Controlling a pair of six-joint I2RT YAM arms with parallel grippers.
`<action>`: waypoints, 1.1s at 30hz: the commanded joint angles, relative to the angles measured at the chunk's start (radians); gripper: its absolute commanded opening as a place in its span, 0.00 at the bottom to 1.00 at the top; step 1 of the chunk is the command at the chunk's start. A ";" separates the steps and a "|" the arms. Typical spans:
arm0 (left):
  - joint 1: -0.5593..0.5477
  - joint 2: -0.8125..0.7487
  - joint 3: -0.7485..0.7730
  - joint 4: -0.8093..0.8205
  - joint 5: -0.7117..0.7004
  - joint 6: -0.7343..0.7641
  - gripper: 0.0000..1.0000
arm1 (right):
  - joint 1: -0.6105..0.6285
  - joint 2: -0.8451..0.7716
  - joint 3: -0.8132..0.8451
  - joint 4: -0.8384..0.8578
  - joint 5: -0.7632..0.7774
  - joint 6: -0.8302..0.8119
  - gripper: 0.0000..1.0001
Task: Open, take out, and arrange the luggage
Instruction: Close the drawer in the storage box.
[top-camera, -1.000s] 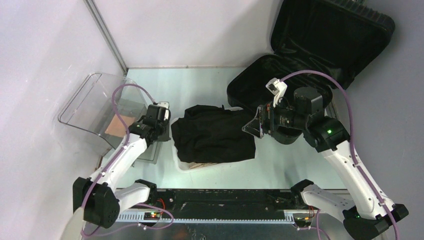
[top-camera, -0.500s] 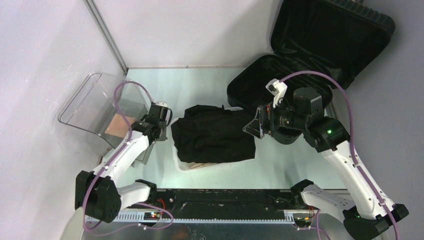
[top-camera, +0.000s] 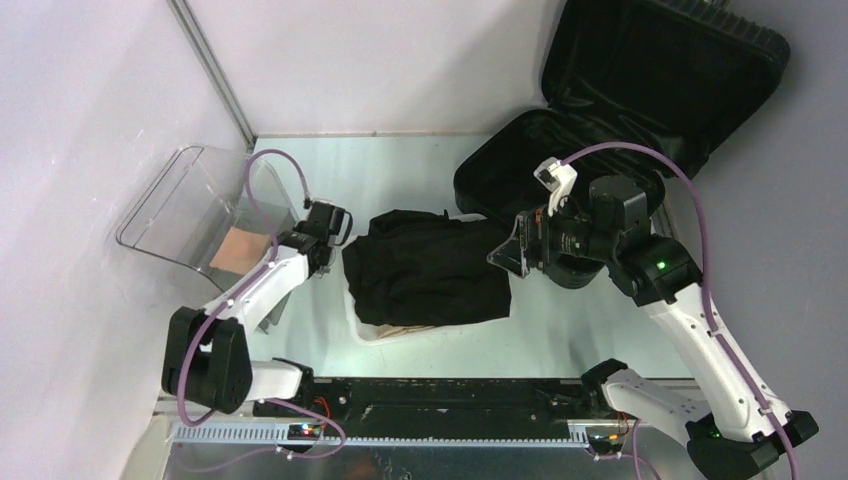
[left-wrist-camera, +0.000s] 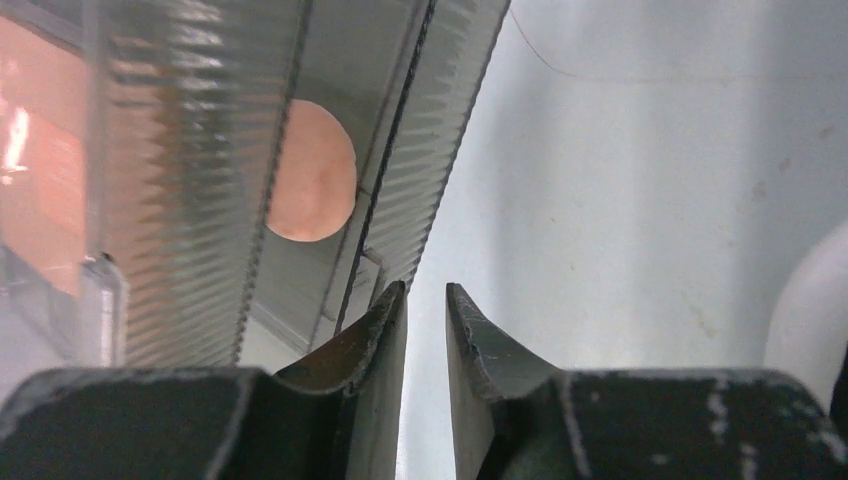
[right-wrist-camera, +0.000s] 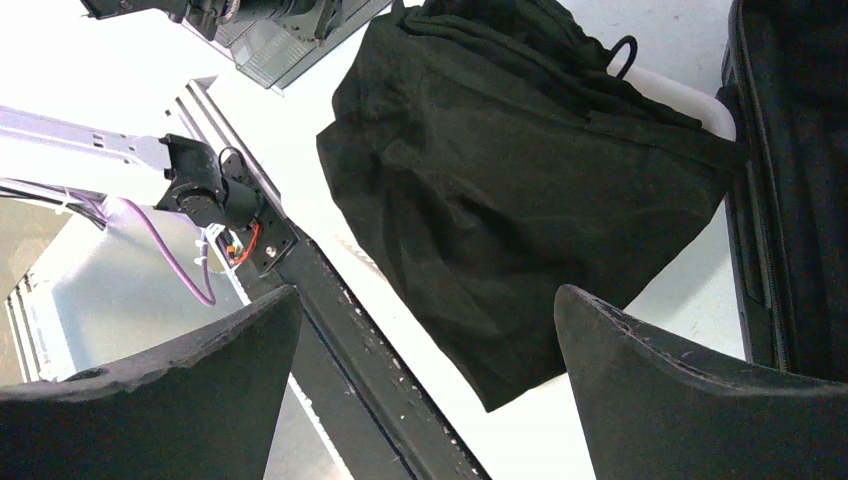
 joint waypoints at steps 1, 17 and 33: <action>0.014 0.041 0.070 0.070 -0.145 0.045 0.28 | -0.005 -0.030 0.000 0.023 0.008 0.004 1.00; 0.103 0.169 0.136 0.102 -0.196 0.080 0.33 | -0.057 -0.071 -0.001 0.008 -0.016 -0.013 1.00; 0.022 0.186 0.000 0.290 -0.193 0.259 0.35 | -0.079 -0.061 -0.001 -0.021 -0.019 -0.065 1.00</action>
